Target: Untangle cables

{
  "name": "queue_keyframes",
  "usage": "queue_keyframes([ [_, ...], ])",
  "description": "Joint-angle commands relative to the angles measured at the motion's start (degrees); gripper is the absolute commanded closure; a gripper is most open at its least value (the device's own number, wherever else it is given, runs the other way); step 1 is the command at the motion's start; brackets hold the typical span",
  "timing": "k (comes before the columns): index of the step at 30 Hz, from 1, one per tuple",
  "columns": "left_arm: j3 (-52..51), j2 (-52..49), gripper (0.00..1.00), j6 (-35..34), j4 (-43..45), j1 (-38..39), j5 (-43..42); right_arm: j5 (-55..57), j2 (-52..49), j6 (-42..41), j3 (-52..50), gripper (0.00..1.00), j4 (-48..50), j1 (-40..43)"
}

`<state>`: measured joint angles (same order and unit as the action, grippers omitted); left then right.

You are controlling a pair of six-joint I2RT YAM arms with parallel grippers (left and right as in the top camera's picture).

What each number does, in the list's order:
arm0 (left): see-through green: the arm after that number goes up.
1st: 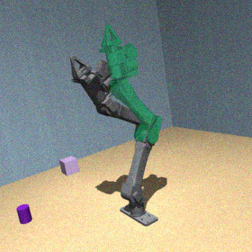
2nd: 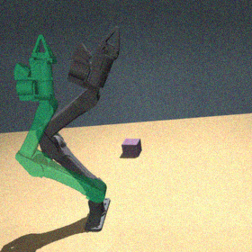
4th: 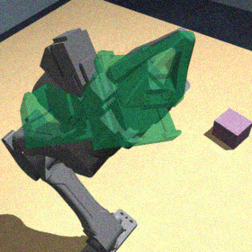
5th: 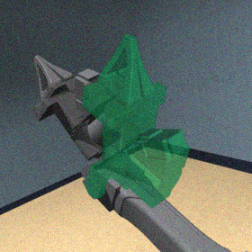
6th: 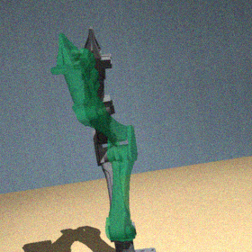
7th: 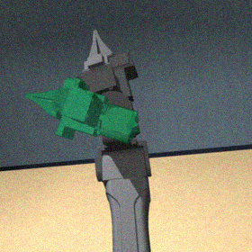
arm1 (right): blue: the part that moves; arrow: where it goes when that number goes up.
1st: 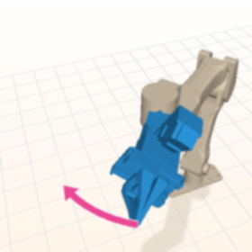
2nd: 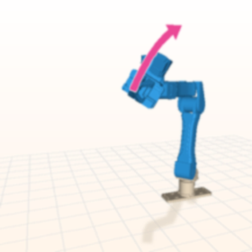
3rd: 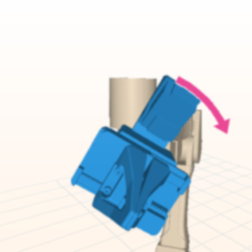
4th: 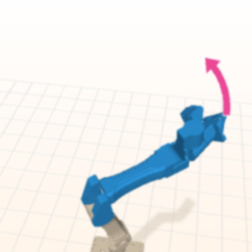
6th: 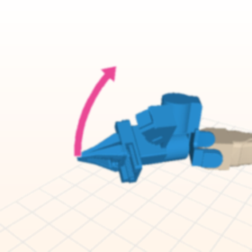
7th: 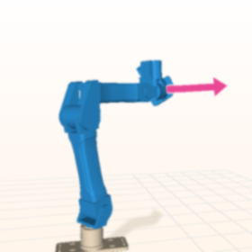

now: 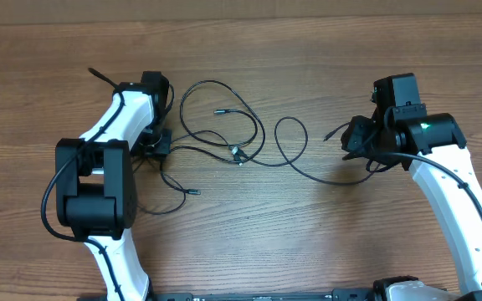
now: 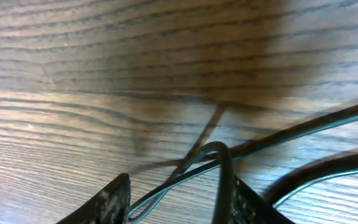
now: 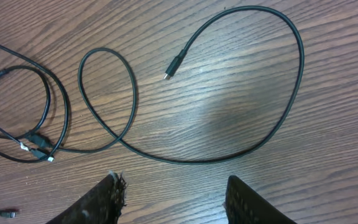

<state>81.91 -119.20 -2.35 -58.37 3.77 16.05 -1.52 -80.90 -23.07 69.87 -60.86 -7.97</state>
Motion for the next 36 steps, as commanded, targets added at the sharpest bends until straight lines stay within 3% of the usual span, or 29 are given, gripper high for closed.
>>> queue_keyframes([
  [1,-2.19,-0.50,0.60,0.22,0.35,-1.42,-0.68,-0.09,-0.13,0.42,0.98,0.49,0.33,0.11],
  [6,-2.19,-0.50,0.83,-0.48,-0.07,-1.40,-0.70,-0.09,-0.13,0.42,0.98,0.49,0.31,0.11],
  [11,-2.16,-0.48,0.95,-1.09,-0.55,-1.53,-0.66,-0.09,-0.13,0.42,0.98,0.49,0.28,0.11],
  [23,3.65,2.08,0.96,-4.55,-4.00,-4.74,-1.60,-0.09,-0.13,0.42,0.98,0.49,0.15,0.11],
  [29,16.83,9.29,0.96,-4.52,-10.75,-12.79,-5.22,-0.07,-0.13,0.42,0.98,0.49,0.15,0.11],
  [36,26.16,15.54,0.96,-4.50,-11.89,-17.68,-5.16,-0.07,-0.13,0.42,0.98,0.49,0.15,0.11],
])
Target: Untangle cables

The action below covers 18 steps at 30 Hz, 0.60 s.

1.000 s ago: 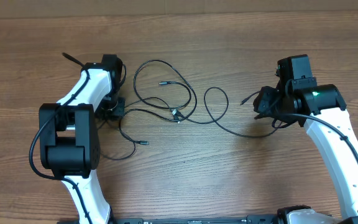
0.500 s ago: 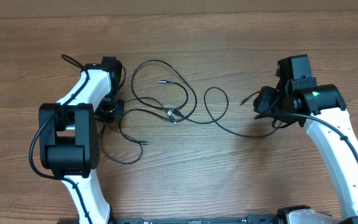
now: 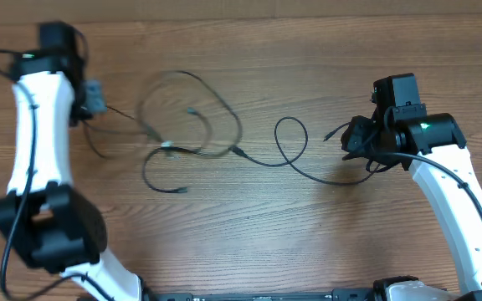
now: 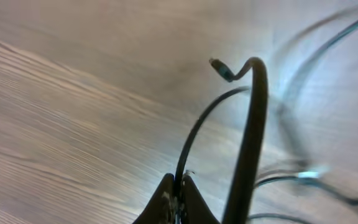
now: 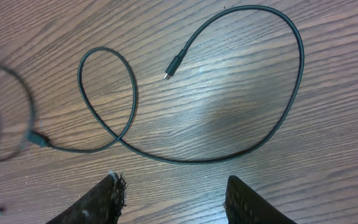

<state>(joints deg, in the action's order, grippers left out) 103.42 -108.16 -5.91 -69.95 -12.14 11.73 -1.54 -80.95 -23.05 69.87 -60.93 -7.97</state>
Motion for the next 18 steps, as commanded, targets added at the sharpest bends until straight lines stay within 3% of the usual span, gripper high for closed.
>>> queue_keyframes([
  [1,5.42,5.22,0.96,-0.94,-0.31,-2.23,-0.87,-0.04,-0.09,0.39,0.98,0.49,0.22,0.11],
  [18,12.26,12.09,0.94,1.46,2.84,-3.76,-8.70,-0.04,-0.09,0.39,0.98,0.49,0.42,0.11],
])
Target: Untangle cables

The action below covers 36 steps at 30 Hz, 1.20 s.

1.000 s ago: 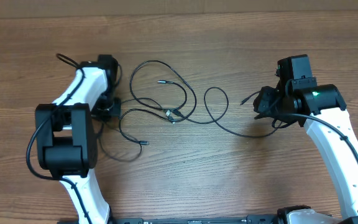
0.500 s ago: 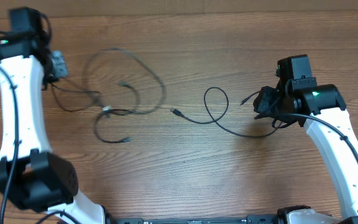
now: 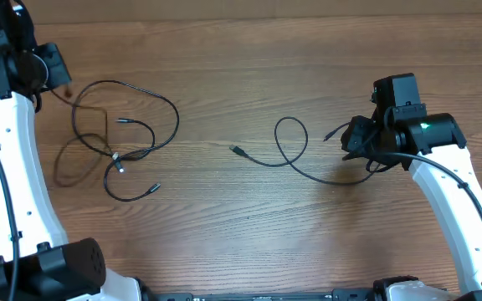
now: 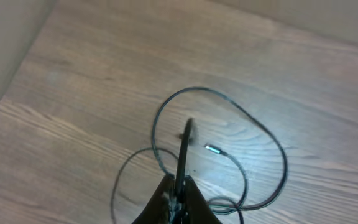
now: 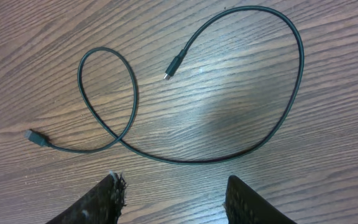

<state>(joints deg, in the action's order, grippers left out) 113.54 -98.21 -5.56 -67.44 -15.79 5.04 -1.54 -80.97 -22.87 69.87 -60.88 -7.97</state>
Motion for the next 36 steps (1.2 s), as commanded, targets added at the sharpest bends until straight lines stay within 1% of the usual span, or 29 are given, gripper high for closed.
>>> queue_keyframes([
  [1,2.14,2.14,0.94,1.09,0.15,-0.13,-0.50,-0.02,-0.07,0.24,0.98,0.49,0.39,0.11],
  [6,2.12,2.08,0.93,-0.33,-1.99,-0.98,12.98,-0.04,-0.07,0.24,0.98,0.49,0.37,0.11],
  [8,2.12,2.08,0.93,-2.56,-2.45,-1.99,18.16,-0.04,-0.07,0.24,0.98,0.49,0.37,0.11],
  [10,2.12,2.08,0.93,-4.61,-2.99,-3.34,19.41,-0.02,-0.07,0.24,0.98,0.49,0.35,0.11],
  [12,2.12,2.08,0.93,-5.86,-3.52,-4.68,16.72,-0.02,-0.07,0.24,0.98,0.49,0.37,0.11],
  [13,2.12,2.03,0.88,-5.81,-3.80,-5.18,14.21,-0.04,-0.07,0.24,0.98,0.49,0.39,0.11],
  [14,2.12,2.01,0.81,-5.81,-4.09,-5.44,11.85,-0.04,-0.07,0.24,0.98,0.49,0.42,0.11],
  [16,2.08,1.95,0.58,-5.81,-4.79,-5.57,6.38,-0.04,-0.07,0.24,0.98,0.49,0.44,0.11],
  [17,1.95,1.95,0.50,-5.79,-5.16,-5.57,4.09,-0.04,-0.07,0.24,0.98,0.49,0.46,0.11],
  [19,1.11,1.92,0.41,-5.84,-6.91,-5.40,-1.55,-0.04,-0.07,0.22,0.98,0.49,0.50,0.11],
  [20,0.68,1.92,0.39,-5.86,-7.61,-5.40,-2.71,-0.04,-0.07,0.24,0.98,0.49,0.46,0.11],
  [26,-3.26,1.90,0.39,-6.95,-11.63,-5.40,-4.87,-0.04,-0.07,0.24,0.98,0.49,0.35,0.11],
  [29,-5.46,1.92,0.42,-7.32,-13.29,-5.42,-6.64,-0.04,-0.07,0.24,0.98,0.49,0.35,0.11],
  [30,-6.40,1.90,0.42,-8.50,-14.36,-5.40,-6.36,-0.04,-0.07,0.24,0.98,0.49,0.33,0.11],
  [33,-11.06,2.05,0.42,-10.97,-15.85,-5.66,-5.95,-0.04,-0.07,0.24,0.98,0.49,0.28,0.11],
  [36,-15.87,2.38,0.43,-12.13,-14.97,-5.92,-5.95,-0.04,-0.07,0.26,0.98,0.49,0.24,0.11],
])
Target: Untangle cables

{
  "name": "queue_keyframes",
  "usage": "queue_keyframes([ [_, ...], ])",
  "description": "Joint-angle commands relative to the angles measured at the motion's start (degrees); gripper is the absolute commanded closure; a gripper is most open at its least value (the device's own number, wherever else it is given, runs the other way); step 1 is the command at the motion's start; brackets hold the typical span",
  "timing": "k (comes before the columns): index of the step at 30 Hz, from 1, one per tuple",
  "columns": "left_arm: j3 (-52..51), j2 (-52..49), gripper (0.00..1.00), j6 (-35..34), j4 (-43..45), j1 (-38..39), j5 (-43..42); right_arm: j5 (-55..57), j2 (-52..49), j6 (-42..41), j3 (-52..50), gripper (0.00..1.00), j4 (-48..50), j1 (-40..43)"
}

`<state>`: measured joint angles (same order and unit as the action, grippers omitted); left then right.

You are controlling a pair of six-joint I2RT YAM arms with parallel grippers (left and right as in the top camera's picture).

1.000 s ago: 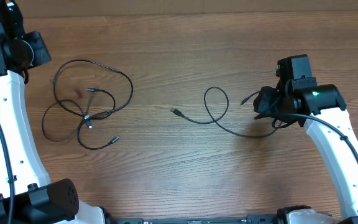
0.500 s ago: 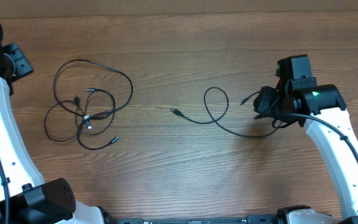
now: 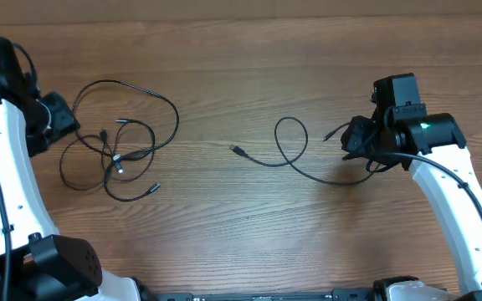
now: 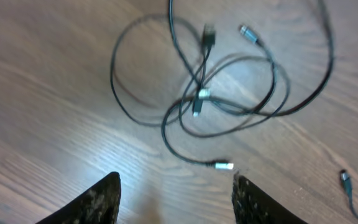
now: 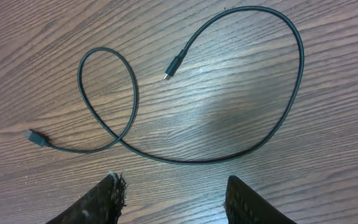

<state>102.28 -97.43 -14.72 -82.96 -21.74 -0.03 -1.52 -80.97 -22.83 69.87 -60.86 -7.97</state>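
A tangled bundle of thin black cables (image 3: 117, 156) lies at the table's left, its knot and silver plugs (image 4: 199, 94) plain in the left wrist view. My left gripper (image 3: 65, 125) hovers just left of it, open (image 4: 176, 199), nothing between its fingers. One separate black cable (image 3: 238, 150) lies curled right of centre, apart from the bundle. In the right wrist view that cable (image 5: 174, 64) shows both plugs free. My right gripper (image 3: 350, 138) is beside its right end, open (image 5: 173, 199) and empty.
The wooden table (image 3: 241, 242) carries only the cables. A pale wall edge (image 3: 224, 8) runs along the back. Both white arms reach in from the front corners.
My left gripper, then shut on a cable of the bundle near the back left corner, is now open and lower, and the bundle lies loose on the table. The right arm has not moved.
The bundle first lay mid-table, joined with the single cable, my left jaws open around a strand. Then the left gripper was shut on it and the bundle sat further left. By 1.2 s ago it lay far left, apart from the single cable; now it is released.
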Motion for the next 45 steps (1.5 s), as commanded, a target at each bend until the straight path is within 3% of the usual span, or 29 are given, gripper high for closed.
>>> queue_keyframes([
  [1,-6.60,1.88,0.43,-3.39,1.64,-0.24,-0.90,-0.07,-0.07,0.26,0.98,0.49,0.11,0.11],
  [6,-15.69,2.32,0.42,-8.11,8.87,-1.99,-0.90,-0.04,-0.07,0.39,0.98,0.49,-0.20,0.11],
  [15,-31.45,2.29,0.39,-23.78,22.82,-5.25,-1.64,-0.07,-0.07,0.39,0.98,0.49,-0.15,0.11],
  [20,-36.28,2.29,0.35,-24.09,30.42,-3.65,-4.48,-0.07,-0.07,0.39,0.98,0.49,0.13,0.11],
  [23,-37.97,2.29,0.28,-24.06,33.86,-2.12,-3.96,-0.07,-0.07,0.37,0.98,0.49,0.13,0.11],
  [33,-40.33,2.21,0.30,-25.79,34.47,1.46,2.32,-0.07,-0.07,0.39,0.98,0.49,0.13,0.11],
  [40,-40.83,2.21,0.26,-36.22,29.57,1.57,6.51,-0.07,-0.07,0.39,0.98,0.49,0.13,0.11],
  [45,-43.06,2.19,0.19,-39.95,32.92,1.57,6.86,-0.07,-0.07,0.39,0.98,0.49,0.13,0.11],
])
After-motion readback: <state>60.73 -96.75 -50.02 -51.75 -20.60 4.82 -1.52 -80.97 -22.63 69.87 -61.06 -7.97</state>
